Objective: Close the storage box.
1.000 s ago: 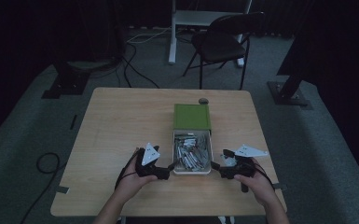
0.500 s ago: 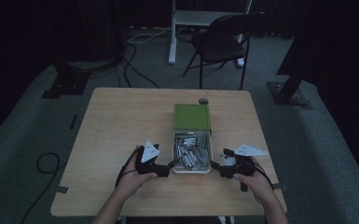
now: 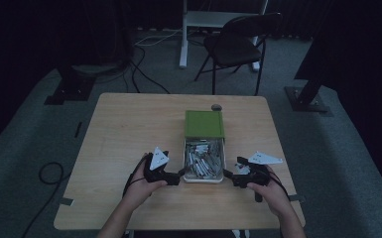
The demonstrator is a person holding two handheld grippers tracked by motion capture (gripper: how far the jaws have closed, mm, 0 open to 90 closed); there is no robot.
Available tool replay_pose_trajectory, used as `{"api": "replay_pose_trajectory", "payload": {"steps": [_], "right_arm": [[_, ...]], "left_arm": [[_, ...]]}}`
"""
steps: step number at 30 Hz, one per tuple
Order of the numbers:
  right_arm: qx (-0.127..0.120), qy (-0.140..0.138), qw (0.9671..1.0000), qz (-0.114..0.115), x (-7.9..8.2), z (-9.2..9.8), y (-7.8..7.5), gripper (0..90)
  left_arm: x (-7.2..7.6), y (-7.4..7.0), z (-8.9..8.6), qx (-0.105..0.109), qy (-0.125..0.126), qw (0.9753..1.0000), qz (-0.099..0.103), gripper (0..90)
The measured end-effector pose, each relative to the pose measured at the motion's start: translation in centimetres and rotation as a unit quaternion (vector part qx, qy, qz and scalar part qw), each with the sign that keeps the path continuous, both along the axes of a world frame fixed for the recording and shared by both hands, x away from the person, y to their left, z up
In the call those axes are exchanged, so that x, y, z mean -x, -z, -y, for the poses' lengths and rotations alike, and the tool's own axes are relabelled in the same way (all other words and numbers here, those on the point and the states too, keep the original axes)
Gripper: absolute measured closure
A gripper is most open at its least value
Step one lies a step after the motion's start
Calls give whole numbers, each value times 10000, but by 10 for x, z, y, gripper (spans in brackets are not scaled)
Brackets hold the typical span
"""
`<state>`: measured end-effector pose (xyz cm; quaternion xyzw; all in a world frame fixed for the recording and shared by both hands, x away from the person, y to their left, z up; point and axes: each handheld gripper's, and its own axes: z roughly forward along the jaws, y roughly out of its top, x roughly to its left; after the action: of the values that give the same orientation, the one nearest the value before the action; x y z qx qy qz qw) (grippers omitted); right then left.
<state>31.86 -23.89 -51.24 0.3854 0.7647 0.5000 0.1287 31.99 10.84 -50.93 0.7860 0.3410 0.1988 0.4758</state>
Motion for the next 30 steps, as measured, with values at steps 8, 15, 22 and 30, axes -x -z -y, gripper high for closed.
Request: {"api": "replay_pose_trajectory", "payload": {"steps": [8,15,22,30], "right_arm": [[13,23,10000,3,-3,-1,0,139],[53,34,10000,12,-6,-1,-1,139],[87,71,9999,10,-8,-2,-2,140],[76,132,9999,19,-12,-2,-2,141]], "left_arm": [[-3,0,0,3,-25,10000,5,90],[-6,0,0,-11,-35,10000,6,90],[-9,-1,1,-46,-27,10000,-3,90],[-14,1,0,62,-68,9999,-72,90]]}}
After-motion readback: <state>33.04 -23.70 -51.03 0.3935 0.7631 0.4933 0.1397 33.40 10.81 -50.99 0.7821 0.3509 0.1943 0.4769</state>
